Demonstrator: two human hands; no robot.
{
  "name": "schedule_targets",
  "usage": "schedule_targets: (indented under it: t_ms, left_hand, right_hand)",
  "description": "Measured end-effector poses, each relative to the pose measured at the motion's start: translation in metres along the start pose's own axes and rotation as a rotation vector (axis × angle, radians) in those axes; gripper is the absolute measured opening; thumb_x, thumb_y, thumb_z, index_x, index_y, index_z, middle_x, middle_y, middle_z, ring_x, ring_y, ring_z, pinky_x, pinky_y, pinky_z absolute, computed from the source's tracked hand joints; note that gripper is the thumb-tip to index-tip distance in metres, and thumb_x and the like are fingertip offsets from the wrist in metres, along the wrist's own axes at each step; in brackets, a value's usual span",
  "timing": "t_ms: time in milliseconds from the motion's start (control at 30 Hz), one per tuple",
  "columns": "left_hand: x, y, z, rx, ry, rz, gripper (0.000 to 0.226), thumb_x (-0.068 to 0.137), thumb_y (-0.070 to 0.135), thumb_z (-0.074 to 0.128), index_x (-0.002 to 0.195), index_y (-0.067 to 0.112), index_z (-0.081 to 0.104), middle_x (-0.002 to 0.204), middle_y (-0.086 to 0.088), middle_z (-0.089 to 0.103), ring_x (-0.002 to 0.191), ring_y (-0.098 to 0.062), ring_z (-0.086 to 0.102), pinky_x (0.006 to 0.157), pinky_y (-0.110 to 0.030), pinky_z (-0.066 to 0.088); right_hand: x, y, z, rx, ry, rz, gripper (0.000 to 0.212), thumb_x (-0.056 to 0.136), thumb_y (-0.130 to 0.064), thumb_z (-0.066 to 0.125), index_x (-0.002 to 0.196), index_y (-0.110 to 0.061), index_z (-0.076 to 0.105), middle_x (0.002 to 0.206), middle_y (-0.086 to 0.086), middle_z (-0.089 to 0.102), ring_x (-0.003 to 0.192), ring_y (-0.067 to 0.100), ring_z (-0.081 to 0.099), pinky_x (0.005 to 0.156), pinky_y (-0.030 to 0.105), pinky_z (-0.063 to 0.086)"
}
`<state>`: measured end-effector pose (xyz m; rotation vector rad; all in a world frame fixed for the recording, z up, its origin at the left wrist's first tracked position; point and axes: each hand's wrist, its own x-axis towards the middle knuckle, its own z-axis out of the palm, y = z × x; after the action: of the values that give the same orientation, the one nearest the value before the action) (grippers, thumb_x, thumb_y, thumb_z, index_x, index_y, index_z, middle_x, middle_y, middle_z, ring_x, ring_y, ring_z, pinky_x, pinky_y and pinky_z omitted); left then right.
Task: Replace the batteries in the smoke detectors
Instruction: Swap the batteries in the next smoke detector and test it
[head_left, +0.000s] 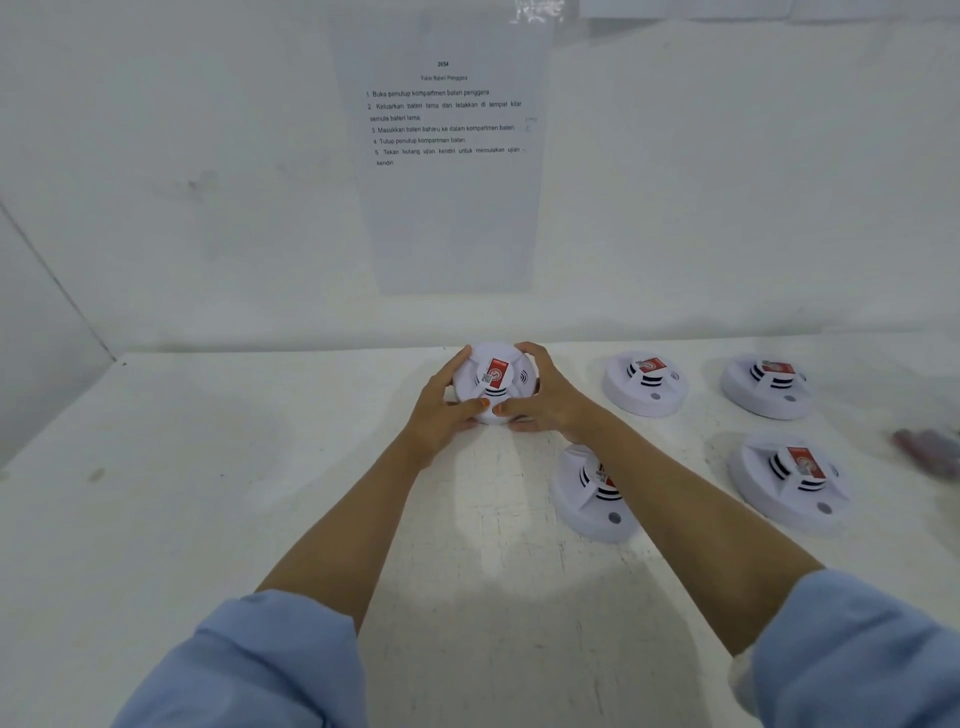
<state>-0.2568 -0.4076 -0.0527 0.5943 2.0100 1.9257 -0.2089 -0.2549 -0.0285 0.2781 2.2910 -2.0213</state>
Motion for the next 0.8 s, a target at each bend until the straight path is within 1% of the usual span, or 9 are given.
schedule_targets:
  t_ms: [133, 267, 333, 400, 500, 567, 667, 733, 800]
  left_hand:
    - [0.0, -0.001, 0.0, 0.017, 0.004, 0.003, 0.064, 0.087, 0.002, 0.059, 0.142, 0.021, 0.032, 0.129, 0.003, 0.043, 0.103, -0.01, 0.051, 0.064, -0.013, 0.054]
    - [0.0, -0.001, 0.001, 0.009, 0.005, 0.003, 0.064, 0.087, 0.002, 0.059, 0.142, 0.021, 0.032, 0.129, 0.001, 0.043, 0.109, -0.017, 0.05, 0.067, -0.014, 0.055]
    - [0.0, -0.001, 0.001, 0.017, 0.004, 0.007, 0.064, 0.088, 0.002, 0.058, 0.142, 0.02, 0.031, 0.131, 0.001, 0.043, 0.11, -0.016, 0.049, 0.066, -0.014, 0.055]
    - [0.0, -0.001, 0.001, 0.018, -0.002, 0.006, 0.064, 0.088, 0.002, 0.058, 0.143, 0.02, 0.03, 0.13, 0.001, 0.043, 0.106, -0.013, 0.051, 0.065, -0.013, 0.054]
    - [-0.001, 0.0, 0.002, 0.016, -0.004, 0.005, 0.063, 0.089, 0.001, 0.057, 0.143, 0.019, 0.03, 0.126, 0.004, 0.044, 0.095, -0.003, 0.054, 0.064, -0.011, 0.053]
    - [-0.001, 0.0, 0.001, 0.006, -0.007, 0.005, 0.062, 0.089, 0.002, 0.055, 0.143, 0.02, 0.03, 0.129, 0.003, 0.043, 0.099, -0.006, 0.055, 0.066, -0.013, 0.054]
    - [-0.002, 0.0, 0.001, -0.008, -0.022, 0.006, 0.06, 0.09, 0.001, 0.054, 0.143, 0.019, 0.03, 0.129, 0.002, 0.044, 0.109, -0.016, 0.051, 0.073, -0.018, 0.055]
    - [-0.003, 0.001, 0.002, -0.009, -0.033, 0.003, 0.06, 0.09, -0.001, 0.053, 0.143, 0.017, 0.03, 0.126, 0.003, 0.045, 0.106, -0.012, 0.053, 0.073, -0.018, 0.054]
    - [-0.004, 0.001, 0.002, -0.016, -0.034, -0.003, 0.059, 0.09, -0.002, 0.051, 0.143, 0.016, 0.03, 0.123, 0.005, 0.047, 0.098, -0.003, 0.055, 0.071, -0.016, 0.055]
  right_hand:
    - [0.0, 0.001, 0.0, -0.019, 0.011, -0.031, 0.079, 0.077, 0.004, 0.068, 0.137, -0.021, 0.023, 0.129, 0.01, 0.045, 0.106, 0.022, 0.05, 0.073, 0.032, 0.054]
    - [0.001, 0.002, 0.0, 0.02, 0.008, -0.02, 0.079, 0.078, 0.005, 0.067, 0.137, -0.022, 0.023, 0.127, 0.007, 0.044, 0.104, 0.02, 0.05, 0.066, 0.028, 0.055]
    - [0.002, 0.003, 0.0, 0.015, 0.009, -0.028, 0.079, 0.078, 0.005, 0.067, 0.137, -0.022, 0.022, 0.128, 0.007, 0.044, 0.104, 0.02, 0.05, 0.067, 0.028, 0.055]
    - [0.003, 0.005, -0.001, 0.013, 0.007, -0.029, 0.08, 0.078, 0.004, 0.067, 0.137, -0.023, 0.021, 0.13, 0.008, 0.043, 0.106, 0.02, 0.05, 0.07, 0.029, 0.055]
    - [0.003, 0.007, -0.004, 0.026, -0.015, -0.032, 0.082, 0.078, 0.003, 0.068, 0.137, -0.029, 0.022, 0.134, 0.008, 0.043, 0.11, 0.021, 0.051, 0.074, 0.032, 0.055]
    - [0.004, 0.006, -0.009, 0.036, -0.063, -0.016, 0.084, 0.078, 0.0, 0.069, 0.136, -0.038, 0.022, 0.131, 0.007, 0.046, 0.111, 0.024, 0.053, 0.078, 0.035, 0.055]
    - [0.004, 0.006, -0.021, 0.054, -0.146, 0.017, 0.068, 0.082, -0.004, 0.066, 0.131, -0.038, 0.032, 0.125, 0.012, 0.05, 0.103, 0.027, 0.059, 0.089, 0.041, 0.053]
    - [0.004, 0.008, -0.025, 0.076, -0.174, 0.018, 0.059, 0.085, -0.006, 0.063, 0.129, -0.035, 0.037, 0.126, 0.013, 0.049, 0.102, 0.027, 0.059, 0.09, 0.042, 0.052]
    - [0.004, 0.01, -0.026, 0.069, -0.175, 0.008, 0.057, 0.086, -0.006, 0.062, 0.129, -0.034, 0.038, 0.127, 0.013, 0.049, 0.103, 0.026, 0.058, 0.091, 0.041, 0.052]
